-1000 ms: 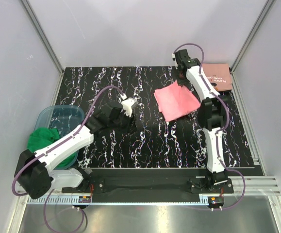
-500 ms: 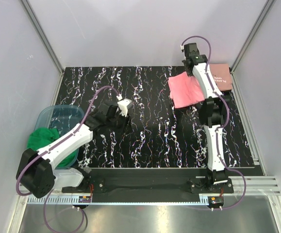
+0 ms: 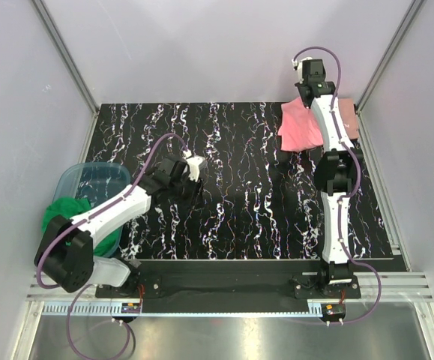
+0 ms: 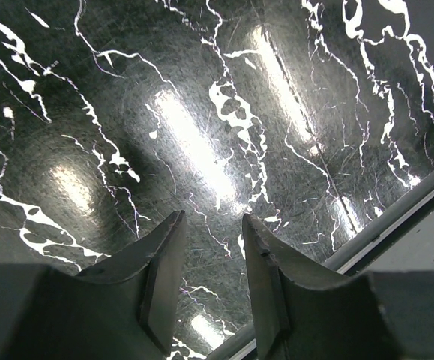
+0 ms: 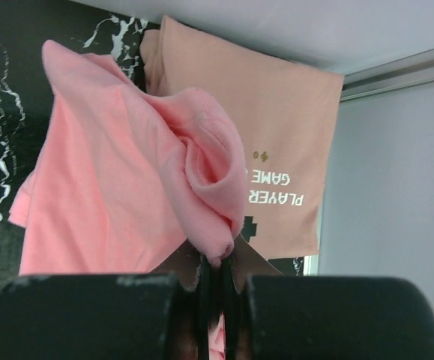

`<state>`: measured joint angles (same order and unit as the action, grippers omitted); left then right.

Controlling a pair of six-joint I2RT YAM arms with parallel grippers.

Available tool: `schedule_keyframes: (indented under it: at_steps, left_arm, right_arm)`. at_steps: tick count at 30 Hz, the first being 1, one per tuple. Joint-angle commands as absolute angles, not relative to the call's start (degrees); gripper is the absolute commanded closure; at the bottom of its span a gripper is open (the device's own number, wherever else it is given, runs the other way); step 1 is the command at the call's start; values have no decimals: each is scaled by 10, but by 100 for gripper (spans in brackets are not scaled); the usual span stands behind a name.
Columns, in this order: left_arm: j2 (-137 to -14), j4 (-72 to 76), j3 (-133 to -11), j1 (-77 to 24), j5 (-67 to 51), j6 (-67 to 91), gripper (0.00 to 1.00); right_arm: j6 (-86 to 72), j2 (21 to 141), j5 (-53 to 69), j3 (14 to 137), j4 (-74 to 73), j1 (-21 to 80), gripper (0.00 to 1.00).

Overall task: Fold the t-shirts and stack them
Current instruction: Neatly place the folded tshirt to the corner

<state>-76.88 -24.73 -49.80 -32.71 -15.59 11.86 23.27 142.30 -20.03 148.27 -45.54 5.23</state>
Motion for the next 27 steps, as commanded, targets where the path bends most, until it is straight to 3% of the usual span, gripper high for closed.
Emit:
schedule_keyframes:
  at_steps: [1, 27]
  left_arm:
    - [-775, -237, -520, -324, -176, 115, 59]
    - [-780, -237, -515, -318, -184, 111, 60]
  right_arm:
    - [261, 1404, -192, 1517, -415, 47, 100]
    - [321, 1332, -196, 1502, -421, 66, 100]
